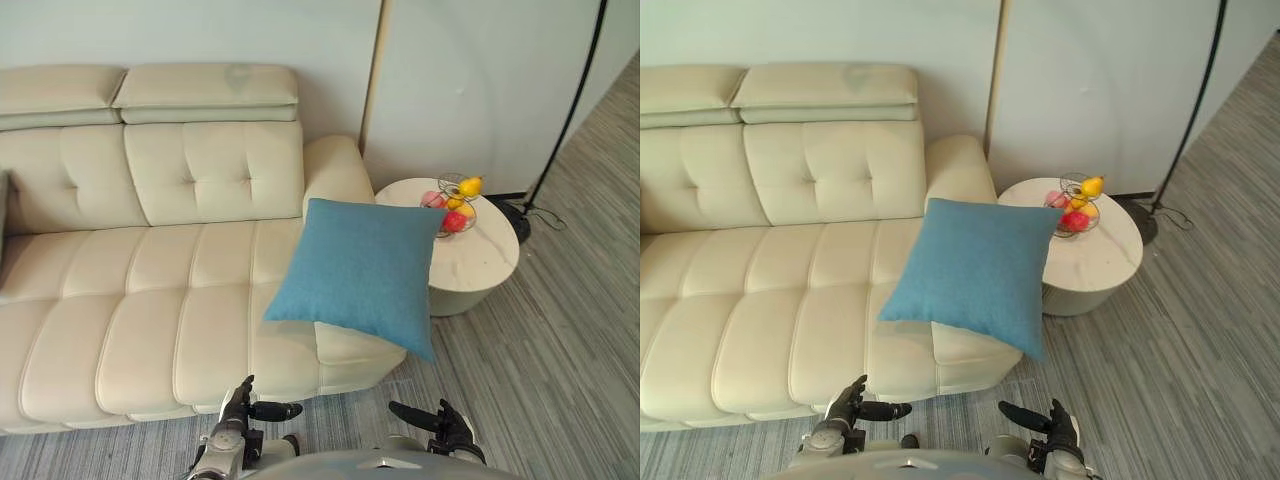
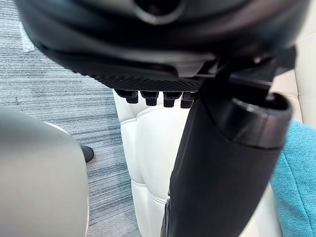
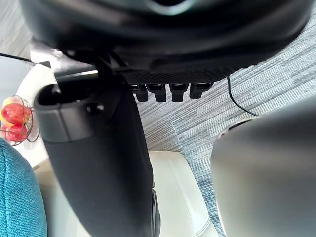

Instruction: Pick up cushions and gather them together orderly.

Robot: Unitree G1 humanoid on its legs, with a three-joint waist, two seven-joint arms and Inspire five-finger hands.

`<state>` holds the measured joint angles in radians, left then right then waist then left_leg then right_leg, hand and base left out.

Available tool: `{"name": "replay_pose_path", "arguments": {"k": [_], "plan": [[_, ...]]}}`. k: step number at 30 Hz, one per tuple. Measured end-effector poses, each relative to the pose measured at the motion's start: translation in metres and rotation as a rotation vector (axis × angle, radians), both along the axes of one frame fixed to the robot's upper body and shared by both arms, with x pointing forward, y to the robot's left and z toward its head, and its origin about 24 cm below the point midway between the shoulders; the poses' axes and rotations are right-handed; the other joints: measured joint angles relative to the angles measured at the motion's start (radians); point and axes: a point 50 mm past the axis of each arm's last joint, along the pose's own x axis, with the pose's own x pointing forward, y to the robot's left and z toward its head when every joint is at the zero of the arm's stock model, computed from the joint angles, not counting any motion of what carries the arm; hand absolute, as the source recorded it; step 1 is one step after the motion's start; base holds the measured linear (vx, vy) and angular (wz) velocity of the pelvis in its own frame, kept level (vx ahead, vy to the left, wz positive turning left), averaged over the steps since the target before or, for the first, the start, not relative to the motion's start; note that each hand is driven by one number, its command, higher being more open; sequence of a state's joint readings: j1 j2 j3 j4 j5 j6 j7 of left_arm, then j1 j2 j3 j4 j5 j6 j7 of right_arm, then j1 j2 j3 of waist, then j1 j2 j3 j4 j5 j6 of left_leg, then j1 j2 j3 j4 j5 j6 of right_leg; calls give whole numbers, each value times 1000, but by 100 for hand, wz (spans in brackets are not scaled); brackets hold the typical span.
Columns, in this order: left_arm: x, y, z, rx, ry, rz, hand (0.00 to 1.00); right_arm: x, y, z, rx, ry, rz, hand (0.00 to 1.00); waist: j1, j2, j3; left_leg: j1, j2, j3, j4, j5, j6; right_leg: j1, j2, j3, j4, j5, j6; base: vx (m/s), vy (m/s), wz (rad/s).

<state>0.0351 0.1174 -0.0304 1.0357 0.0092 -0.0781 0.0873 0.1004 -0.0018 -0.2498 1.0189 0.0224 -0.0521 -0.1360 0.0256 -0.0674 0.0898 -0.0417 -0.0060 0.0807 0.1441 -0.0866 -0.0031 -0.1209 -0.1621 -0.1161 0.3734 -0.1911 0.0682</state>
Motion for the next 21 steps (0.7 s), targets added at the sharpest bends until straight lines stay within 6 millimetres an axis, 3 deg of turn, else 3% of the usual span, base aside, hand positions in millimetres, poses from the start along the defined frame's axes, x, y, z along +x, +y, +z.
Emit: {"name": "replay_pose_path", "arguments": {"k": [5,10,14,17,21], "plan": [[-4,-8,-3,-16,13,20,100,2,-10,1,-26,0,-10,100,9,46,-9,11,43,-10,-24,11,-29,47,47,-33,-90,23,-8,128,-120,9],[-1,-6,-1,-10,1,15,100,10,-19,7,-60,-37,-9,100,-3,36,-7,50,47,-25,-61,12,-37,108,61,-52,-154,33,-4,132,-30,8],[21,6,15,26,-115,3,100,57,-52,48,-232,-268,54,100,-10,33,-7,58,32,-36,-71,14,-35,140,47,-53,-209,55,8,65,54,6],[38,24,32,70,-216,16,100,76,-67,73,-329,-375,104,100,-11,32,-7,58,23,-38,-74,18,-29,150,44,-53,-231,64,11,6,44,5],[45,38,43,109,-281,66,100,86,-76,91,-405,-440,127,100,-27,34,-8,60,17,-40,-79,24,-20,165,42,-53,-261,84,15,-27,26,2]]}}
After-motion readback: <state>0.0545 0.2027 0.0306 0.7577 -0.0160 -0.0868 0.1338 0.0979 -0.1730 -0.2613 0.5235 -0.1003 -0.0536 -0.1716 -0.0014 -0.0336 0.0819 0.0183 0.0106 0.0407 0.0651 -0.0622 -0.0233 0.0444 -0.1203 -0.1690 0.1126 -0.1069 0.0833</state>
